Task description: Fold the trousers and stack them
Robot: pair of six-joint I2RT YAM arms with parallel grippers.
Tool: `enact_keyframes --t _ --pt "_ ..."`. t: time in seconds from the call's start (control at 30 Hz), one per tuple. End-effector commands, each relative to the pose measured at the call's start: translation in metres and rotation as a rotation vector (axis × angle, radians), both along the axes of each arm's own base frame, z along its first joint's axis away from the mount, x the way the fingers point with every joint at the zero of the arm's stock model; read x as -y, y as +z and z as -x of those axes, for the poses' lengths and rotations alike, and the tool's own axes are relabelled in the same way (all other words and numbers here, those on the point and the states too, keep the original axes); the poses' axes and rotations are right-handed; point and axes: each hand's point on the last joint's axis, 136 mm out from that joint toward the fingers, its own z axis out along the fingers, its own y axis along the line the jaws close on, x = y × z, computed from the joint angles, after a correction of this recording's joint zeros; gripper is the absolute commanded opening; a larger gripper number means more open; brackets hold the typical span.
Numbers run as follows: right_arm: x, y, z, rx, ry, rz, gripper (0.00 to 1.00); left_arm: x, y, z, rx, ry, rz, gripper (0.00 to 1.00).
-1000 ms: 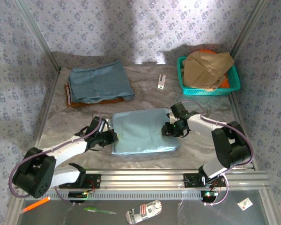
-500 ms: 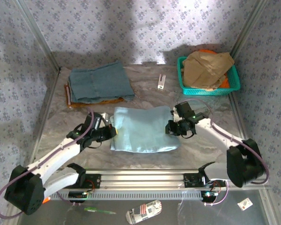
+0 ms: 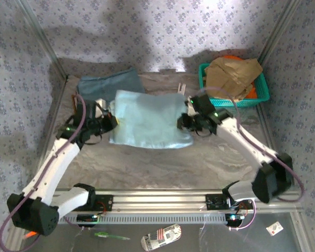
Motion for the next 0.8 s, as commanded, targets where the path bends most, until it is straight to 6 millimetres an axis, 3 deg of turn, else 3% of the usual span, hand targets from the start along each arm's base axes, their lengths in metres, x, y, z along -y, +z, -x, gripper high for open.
enact_keyframes --t 0.0,0.07,0.17,0.3,0.43,0.6,0.77 --pt "-0.022 0.024 -0.055 0.112 0.023 0.032 0.00 -0.047 0.022 -0.032 0.038 0.109 -0.065 0.00" --pt "-0.039 0.034 -0.089 0.141 0.042 0.007 0.00 -0.067 0.028 -0.049 0.049 0.159 -0.063 0.00" --pt "-0.067 0.032 -0.127 0.119 0.076 -0.023 0.00 -0.094 0.036 -0.071 0.071 0.223 -0.078 0.00" --pt "-0.100 0.015 -0.171 0.080 0.106 -0.062 0.00 -0.126 0.046 -0.097 0.102 0.283 -0.059 0.00" --pt "-0.121 -0.003 -0.208 0.056 0.090 -0.121 0.00 -0.154 0.045 -0.118 0.111 0.326 -0.086 0.00" --pt "-0.139 -0.009 -0.242 0.087 0.068 -0.260 0.00 -0.178 0.029 -0.144 0.113 0.383 -0.067 0.00" --pt "-0.147 -0.014 -0.259 0.153 0.052 -0.288 0.00 -0.196 0.020 -0.166 0.112 0.413 -0.057 0.00"
